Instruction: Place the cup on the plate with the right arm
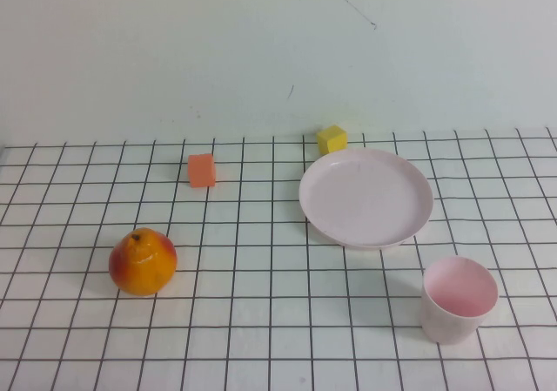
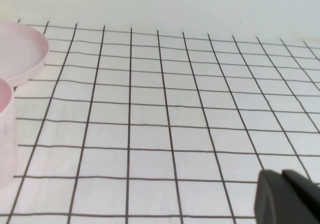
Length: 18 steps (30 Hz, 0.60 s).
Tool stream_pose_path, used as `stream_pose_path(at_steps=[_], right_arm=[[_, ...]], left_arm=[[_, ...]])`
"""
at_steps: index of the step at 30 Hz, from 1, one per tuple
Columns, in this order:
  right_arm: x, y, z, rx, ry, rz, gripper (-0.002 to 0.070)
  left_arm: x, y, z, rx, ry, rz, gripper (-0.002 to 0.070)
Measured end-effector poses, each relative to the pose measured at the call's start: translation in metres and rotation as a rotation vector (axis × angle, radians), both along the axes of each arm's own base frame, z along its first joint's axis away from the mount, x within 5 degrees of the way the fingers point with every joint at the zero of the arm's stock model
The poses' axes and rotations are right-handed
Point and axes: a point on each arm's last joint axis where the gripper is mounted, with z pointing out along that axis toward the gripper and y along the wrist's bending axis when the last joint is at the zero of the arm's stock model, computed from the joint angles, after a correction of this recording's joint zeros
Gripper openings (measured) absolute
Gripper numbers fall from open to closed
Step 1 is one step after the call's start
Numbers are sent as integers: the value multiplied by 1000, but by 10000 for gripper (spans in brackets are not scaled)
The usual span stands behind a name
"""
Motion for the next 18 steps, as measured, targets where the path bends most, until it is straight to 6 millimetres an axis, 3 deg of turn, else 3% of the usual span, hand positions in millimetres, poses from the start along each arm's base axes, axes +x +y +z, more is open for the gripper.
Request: stream_pose_path(at_steps=[10,18], right_arm=[[3,1,13,-14,-142,12,-2],[3,4,45,-124,-492,49,-2]], left_arm=[[0,0,0,0,0,0,-3],[0,0,0,0,0,0,-3]])
